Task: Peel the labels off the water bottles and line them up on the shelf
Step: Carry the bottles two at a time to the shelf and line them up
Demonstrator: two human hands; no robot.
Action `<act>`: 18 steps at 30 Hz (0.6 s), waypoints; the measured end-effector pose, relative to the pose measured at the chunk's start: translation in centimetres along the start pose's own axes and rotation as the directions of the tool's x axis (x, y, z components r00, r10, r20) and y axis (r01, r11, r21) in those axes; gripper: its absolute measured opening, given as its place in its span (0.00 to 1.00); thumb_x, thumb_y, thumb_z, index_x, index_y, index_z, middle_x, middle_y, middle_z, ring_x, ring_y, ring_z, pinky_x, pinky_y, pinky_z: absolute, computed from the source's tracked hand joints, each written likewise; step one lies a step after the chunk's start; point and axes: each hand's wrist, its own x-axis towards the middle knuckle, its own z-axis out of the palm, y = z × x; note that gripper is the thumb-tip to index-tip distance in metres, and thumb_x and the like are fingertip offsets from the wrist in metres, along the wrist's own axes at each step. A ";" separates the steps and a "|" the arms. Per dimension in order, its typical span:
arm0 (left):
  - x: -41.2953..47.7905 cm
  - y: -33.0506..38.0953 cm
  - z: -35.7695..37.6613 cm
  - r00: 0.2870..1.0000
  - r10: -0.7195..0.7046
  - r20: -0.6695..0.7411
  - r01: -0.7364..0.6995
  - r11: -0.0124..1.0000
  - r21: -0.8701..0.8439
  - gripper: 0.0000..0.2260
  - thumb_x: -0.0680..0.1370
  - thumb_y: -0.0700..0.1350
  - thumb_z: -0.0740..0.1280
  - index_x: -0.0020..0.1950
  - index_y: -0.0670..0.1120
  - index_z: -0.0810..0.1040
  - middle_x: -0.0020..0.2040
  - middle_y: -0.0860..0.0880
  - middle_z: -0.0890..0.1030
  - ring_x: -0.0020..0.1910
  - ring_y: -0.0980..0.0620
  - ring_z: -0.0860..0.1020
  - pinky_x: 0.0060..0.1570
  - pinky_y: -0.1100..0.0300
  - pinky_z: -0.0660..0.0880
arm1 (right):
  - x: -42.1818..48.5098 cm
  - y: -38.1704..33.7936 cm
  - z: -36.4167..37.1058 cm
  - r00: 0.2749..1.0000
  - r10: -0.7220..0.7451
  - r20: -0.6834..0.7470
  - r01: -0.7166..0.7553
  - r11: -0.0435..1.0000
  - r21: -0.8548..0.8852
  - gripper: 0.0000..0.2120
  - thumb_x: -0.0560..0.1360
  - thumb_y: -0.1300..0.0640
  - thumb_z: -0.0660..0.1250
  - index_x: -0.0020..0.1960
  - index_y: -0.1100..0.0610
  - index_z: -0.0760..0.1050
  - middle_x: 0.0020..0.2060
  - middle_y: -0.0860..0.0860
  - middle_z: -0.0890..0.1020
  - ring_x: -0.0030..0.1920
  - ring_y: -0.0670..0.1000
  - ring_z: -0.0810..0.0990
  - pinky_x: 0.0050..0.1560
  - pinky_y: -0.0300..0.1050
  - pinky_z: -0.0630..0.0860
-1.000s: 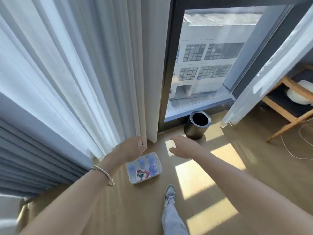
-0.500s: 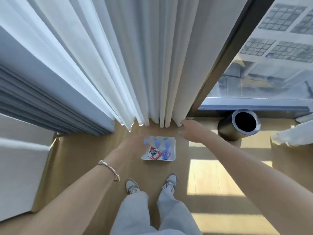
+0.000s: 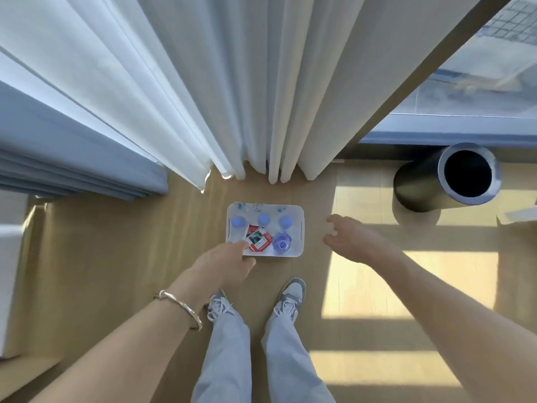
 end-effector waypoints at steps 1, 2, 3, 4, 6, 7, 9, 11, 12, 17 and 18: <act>1.4 0.1 -0.2 1.000 0.004 -0.016 -0.004 1.000 -0.005 0.21 0.82 0.53 0.55 0.75 0.49 0.62 0.68 0.47 0.73 0.66 0.46 0.72 0.65 0.52 0.69 | 1.3 0.0 0.0 1.000 -0.003 -0.013 0.003 1.000 -0.002 0.25 0.80 0.54 0.57 0.77 0.54 0.58 0.73 0.54 0.66 0.71 0.55 0.67 0.66 0.47 0.66; 2.7 0.1 -0.3 0.999 0.009 -0.032 -0.009 1.000 -0.008 0.21 0.82 0.53 0.55 0.75 0.50 0.62 0.69 0.47 0.72 0.66 0.46 0.72 0.65 0.52 0.69 | 2.6 0.0 0.1 0.999 -0.009 -0.032 0.009 1.000 -0.003 0.25 0.81 0.54 0.57 0.77 0.54 0.58 0.73 0.54 0.66 0.71 0.55 0.68 0.66 0.47 0.66; 4.1 0.1 -0.4 0.999 0.018 -0.047 -0.019 1.000 -0.011 0.21 0.82 0.53 0.55 0.75 0.50 0.62 0.69 0.47 0.72 0.67 0.46 0.71 0.65 0.52 0.69 | 3.9 -0.1 0.4 0.999 -0.017 -0.050 0.017 1.000 -0.001 0.25 0.80 0.54 0.58 0.76 0.54 0.59 0.72 0.54 0.67 0.70 0.55 0.68 0.64 0.47 0.67; 5.5 0.0 -0.2 0.998 0.028 -0.058 -0.029 0.999 -0.015 0.21 0.83 0.52 0.55 0.75 0.50 0.62 0.69 0.47 0.72 0.67 0.46 0.71 0.64 0.52 0.69 | 5.3 -0.2 0.9 0.998 -0.024 -0.063 0.025 1.000 0.009 0.24 0.80 0.54 0.58 0.75 0.54 0.60 0.71 0.54 0.69 0.68 0.55 0.70 0.62 0.46 0.68; 8.4 -0.2 0.4 0.997 0.047 -0.064 -0.049 0.999 -0.019 0.20 0.83 0.53 0.54 0.75 0.51 0.61 0.69 0.48 0.72 0.66 0.46 0.72 0.64 0.53 0.69 | 8.0 -0.5 2.3 0.997 -0.031 -0.067 0.033 0.999 0.037 0.24 0.80 0.54 0.58 0.74 0.54 0.61 0.69 0.54 0.70 0.66 0.55 0.71 0.60 0.46 0.69; 9.9 -0.4 1.0 0.997 0.054 -0.059 -0.055 0.998 -0.017 0.20 0.82 0.53 0.54 0.75 0.51 0.61 0.69 0.48 0.72 0.66 0.45 0.72 0.64 0.52 0.70 | 9.4 -0.6 3.2 0.998 -0.032 -0.062 0.035 0.998 0.048 0.24 0.80 0.53 0.58 0.75 0.54 0.60 0.70 0.53 0.69 0.67 0.55 0.71 0.61 0.47 0.69; 12.9 -0.8 2.6 0.998 0.051 -0.042 -0.051 0.999 -0.004 0.21 0.82 0.53 0.55 0.75 0.51 0.61 0.69 0.47 0.72 0.66 0.44 0.72 0.64 0.52 0.70 | 11.9 -0.6 5.3 0.998 -0.038 -0.046 0.040 0.997 0.060 0.25 0.80 0.52 0.58 0.76 0.53 0.59 0.71 0.53 0.68 0.68 0.55 0.71 0.64 0.48 0.68; 15.9 -1.2 4.6 0.999 0.039 -0.019 -0.039 0.999 0.024 0.22 0.82 0.53 0.56 0.75 0.51 0.61 0.70 0.47 0.71 0.66 0.44 0.72 0.64 0.52 0.70 | 14.3 -0.2 7.3 0.999 -0.021 -0.029 0.023 0.998 0.059 0.25 0.80 0.51 0.58 0.76 0.53 0.60 0.70 0.53 0.70 0.67 0.56 0.72 0.62 0.48 0.69; 17.4 -1.4 5.8 0.999 0.035 -0.009 -0.035 0.999 0.037 0.22 0.81 0.53 0.56 0.75 0.51 0.62 0.70 0.48 0.71 0.66 0.44 0.72 0.63 0.52 0.70 | 15.4 0.1 8.4 1.000 -0.010 -0.018 0.011 0.998 0.057 0.25 0.80 0.51 0.58 0.75 0.52 0.60 0.70 0.53 0.70 0.66 0.56 0.72 0.61 0.48 0.69; 23.3 -0.9 10.6 0.995 0.104 -0.009 -0.103 0.993 0.050 0.20 0.81 0.52 0.59 0.72 0.49 0.65 0.68 0.47 0.73 0.66 0.44 0.72 0.62 0.51 0.70 | 20.2 2.4 12.1 1.000 0.027 0.007 -0.027 0.997 0.075 0.25 0.79 0.54 0.59 0.75 0.55 0.60 0.69 0.55 0.71 0.66 0.57 0.72 0.61 0.47 0.69; 24.4 -0.6 11.4 0.992 0.128 -0.019 -0.127 0.990 0.057 0.19 0.80 0.51 0.59 0.71 0.49 0.66 0.68 0.47 0.73 0.65 0.44 0.72 0.61 0.51 0.70 | 21.0 2.9 12.6 0.999 0.032 0.003 -0.032 0.996 0.080 0.25 0.79 0.54 0.59 0.75 0.55 0.60 0.69 0.55 0.70 0.66 0.57 0.72 0.60 0.46 0.69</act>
